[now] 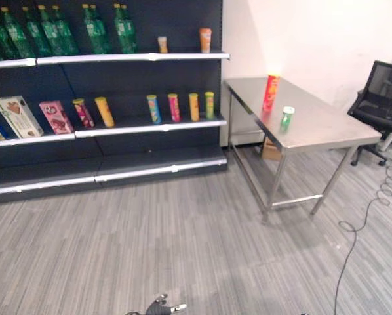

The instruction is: Put the goods on the table back onto the shelves and tidy them up.

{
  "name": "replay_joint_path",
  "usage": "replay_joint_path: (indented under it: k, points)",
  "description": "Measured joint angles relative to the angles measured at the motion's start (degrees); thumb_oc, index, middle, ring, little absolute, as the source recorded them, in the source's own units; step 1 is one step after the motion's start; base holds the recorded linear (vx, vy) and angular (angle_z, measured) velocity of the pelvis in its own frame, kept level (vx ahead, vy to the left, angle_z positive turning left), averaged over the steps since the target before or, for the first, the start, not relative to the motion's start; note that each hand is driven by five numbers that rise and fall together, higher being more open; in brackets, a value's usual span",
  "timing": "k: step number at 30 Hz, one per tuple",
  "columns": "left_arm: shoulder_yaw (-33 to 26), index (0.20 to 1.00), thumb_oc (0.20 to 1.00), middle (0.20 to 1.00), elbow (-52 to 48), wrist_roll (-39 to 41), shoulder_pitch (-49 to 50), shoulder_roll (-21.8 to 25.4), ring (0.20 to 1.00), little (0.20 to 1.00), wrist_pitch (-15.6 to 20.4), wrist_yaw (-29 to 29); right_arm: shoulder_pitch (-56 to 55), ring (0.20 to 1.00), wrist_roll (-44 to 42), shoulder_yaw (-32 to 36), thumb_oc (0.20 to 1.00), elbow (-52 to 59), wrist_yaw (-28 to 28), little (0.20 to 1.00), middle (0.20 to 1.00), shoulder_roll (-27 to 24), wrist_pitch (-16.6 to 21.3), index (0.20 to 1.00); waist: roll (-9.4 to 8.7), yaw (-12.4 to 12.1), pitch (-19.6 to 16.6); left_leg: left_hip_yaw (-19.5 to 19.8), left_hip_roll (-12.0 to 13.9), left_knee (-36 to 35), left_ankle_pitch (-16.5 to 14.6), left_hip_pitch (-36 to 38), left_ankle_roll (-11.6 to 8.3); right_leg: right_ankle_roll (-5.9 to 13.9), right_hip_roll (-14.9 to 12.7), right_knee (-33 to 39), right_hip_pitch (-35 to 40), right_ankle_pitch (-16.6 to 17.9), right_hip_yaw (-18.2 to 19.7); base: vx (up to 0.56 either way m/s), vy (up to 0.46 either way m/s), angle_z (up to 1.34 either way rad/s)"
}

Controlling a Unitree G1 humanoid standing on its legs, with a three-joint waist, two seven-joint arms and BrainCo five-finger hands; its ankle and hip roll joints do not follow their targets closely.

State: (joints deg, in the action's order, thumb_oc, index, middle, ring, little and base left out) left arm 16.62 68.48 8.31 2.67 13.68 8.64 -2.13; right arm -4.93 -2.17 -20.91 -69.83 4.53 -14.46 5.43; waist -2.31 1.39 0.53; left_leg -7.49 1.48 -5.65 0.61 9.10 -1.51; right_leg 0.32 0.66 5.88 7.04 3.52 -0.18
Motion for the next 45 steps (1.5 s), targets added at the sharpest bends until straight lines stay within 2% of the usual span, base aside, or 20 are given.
replay_joint_path:
  k: [14,41,44,45]
  points:
    - [-0.05,1.0,1.0,1.0,1.44,0.09,0.03,0.02,1.0,1.0,-0.01,0.09,-0.2,1.0,0.0,-0.38,1.0,-0.38,-0.04,1.0,1.0,0.0,0.0,1.0,-0.3,-0.02,-0.82,0.01,0.05,0.0,0.0,0.02,0.01,-0.08,0.02,0.0,0.05,-0.05,-0.02,0.0,-0.008,0.0]
    - [-0.5,1.0,1.0,1.0,2.18,0.12,0.17,0.19,1.0,1.0,-0.02,0.06,-0.15,1.0,-0.04,-0.89,1.0,-0.38,-0.1,1.0,1.0,-0.09,0.07,1.0,-0.27,-0.1,-0.23,0.01,0.29,0.34,0.01,-1.07,-0.02,-0.13,0.25,-0.05,-0.95,-0.07,-0.04,0.0,-0.022,0.0]
    - [-0.94,1.0,1.0,1.0,2.21,0.51,-0.26,0.27,1.0,1.0,0.02,0.05,0.55,1.0,-0.13,-0.93,1.0,-0.36,-0.16,1.0,1.0,-0.12,0.13,1.0,-0.64,-0.22,0.93,0.16,0.7,4.27,-1.1,-4.29,-0.98,-0.43,0.43,-1.67,-2.9,-0.42,-0.29,-0.04,-0.089,0.02]
    - [-1.28,1.0,1.0,1.0,2.19,0.55,-0.99,0.54,1.0,1.0,0.03,0.04,1.72,1.0,-0.22,-0.93,1.0,-0.34,-0.17,1.0,1.0,-0.1,0.34,1.0,-0.98,-0.24,3.13,0.15,1.11,8.06,-2.32,-5.9,-2.68,-0.89,0.45,-3.0,-3.85,-0.79,-0.14,-0.03,-0.111,0.0]
